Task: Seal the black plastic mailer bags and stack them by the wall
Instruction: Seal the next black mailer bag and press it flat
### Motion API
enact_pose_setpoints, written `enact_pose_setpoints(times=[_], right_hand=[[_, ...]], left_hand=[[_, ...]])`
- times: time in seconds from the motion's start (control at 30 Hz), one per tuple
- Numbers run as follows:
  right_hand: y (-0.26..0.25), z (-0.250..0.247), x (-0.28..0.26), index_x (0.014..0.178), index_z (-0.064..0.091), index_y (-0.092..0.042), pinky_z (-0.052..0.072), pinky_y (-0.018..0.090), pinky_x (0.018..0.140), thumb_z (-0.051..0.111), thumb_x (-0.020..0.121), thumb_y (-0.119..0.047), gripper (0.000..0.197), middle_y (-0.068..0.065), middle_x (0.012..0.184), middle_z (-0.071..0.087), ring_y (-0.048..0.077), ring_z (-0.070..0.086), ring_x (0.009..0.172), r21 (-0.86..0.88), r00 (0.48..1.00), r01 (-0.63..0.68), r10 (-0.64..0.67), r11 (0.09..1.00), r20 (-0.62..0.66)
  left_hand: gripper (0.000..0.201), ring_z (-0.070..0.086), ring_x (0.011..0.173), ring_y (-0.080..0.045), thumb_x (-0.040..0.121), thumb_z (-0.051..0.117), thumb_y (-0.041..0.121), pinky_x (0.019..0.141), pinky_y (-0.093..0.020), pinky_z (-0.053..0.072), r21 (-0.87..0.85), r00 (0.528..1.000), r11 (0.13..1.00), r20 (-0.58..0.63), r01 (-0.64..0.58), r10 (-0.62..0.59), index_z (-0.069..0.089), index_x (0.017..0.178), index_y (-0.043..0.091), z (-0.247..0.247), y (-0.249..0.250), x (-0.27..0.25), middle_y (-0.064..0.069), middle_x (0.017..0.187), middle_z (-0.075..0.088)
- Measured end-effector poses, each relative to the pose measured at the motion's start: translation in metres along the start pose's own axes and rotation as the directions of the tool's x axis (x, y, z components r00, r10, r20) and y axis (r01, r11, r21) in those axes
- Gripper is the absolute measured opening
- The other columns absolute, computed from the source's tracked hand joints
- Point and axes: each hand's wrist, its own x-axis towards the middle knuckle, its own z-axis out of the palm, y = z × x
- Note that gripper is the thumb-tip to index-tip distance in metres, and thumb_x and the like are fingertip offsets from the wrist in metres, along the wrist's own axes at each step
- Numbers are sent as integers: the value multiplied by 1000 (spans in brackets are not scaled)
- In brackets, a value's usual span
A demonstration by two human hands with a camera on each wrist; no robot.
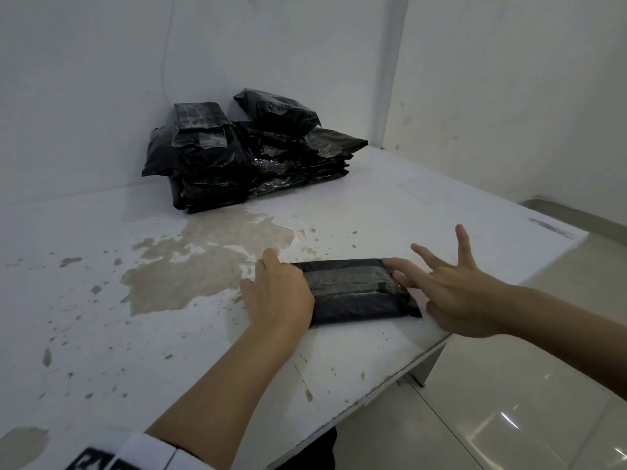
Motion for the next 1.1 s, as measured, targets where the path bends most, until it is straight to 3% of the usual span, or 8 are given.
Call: enact_pose_setpoints(times=[0.13,0.2,0.27,0.33,0.5,0.77,0.87,1.1], right_hand=[[-13,-2,3,151,-10,-30,-27,71,91,34,89,-11,78,5,150,39,23,-18,145,-8,997,-50,49,999,-52],[-18,-8,6,150,20,-34,-22,72,95,34,92,-14,63,0,139,50,21,-10,147,193,991,-109,122,975,-58],[-27,-12,11,110,66,-29,-14,72,103,31,96,-20,38,-4,107,63,25,16,144,435,968,-153,224,887,-116],[-42,-13,21,65,56,-18,-3,68,109,33,97,-38,44,-4,79,60,27,41,128,616,915,-201,370,762,-161],[-73,-6,43,124,48,-21,2,69,106,33,73,-86,84,10,134,45,33,23,138,583,848,-400,526,707,-57],[-67,3,43,77,53,-21,6,62,112,54,93,-29,18,5,100,63,28,49,121,863,711,-282,695,419,-105],[-73,8,41,83,56,-18,5,60,113,48,97,-27,18,2,99,61,26,46,124,856,693,-269,706,442,-147],[-82,13,40,89,51,-20,11,59,111,37,98,-32,20,-3,101,58,21,46,116,782,685,-323,702,532,-194]], left_hand=[[15,39,111,-21,99,42,21,95,-38,33,149,999,988,0,35,-35,47,109,11,0,2,1,-6,123,35],[25,38,110,-21,97,45,20,89,-34,34,196,992,977,-77,-83,99,37,120,13,0,0,3,-5,123,36],[23,38,110,-19,98,43,17,82,-27,27,215,953,938,-71,-273,294,40,120,18,1,-3,4,0,122,43],[19,40,111,-16,102,36,24,81,-26,29,187,947,935,-58,-302,317,48,116,20,1,-9,5,6,120,51],[32,41,113,-14,103,28,36,87,-26,33,202,959,942,-42,-267,280,54,114,21,6,-19,3,8,118,55],[28,41,114,-16,104,31,29,89,-29,36,179,961,945,26,-275,275,55,112,16,0,-17,5,4,118,55],[28,44,110,-20,102,34,31,89,-34,37,73,988,987,57,-146,142,53,95,13,-6,-2,5,-3,114,58],[75,34,124,-26,89,38,68,98,-40,33,86,985,990,127,110,-121,35,132,6,13,36,6,-10,134,37]])
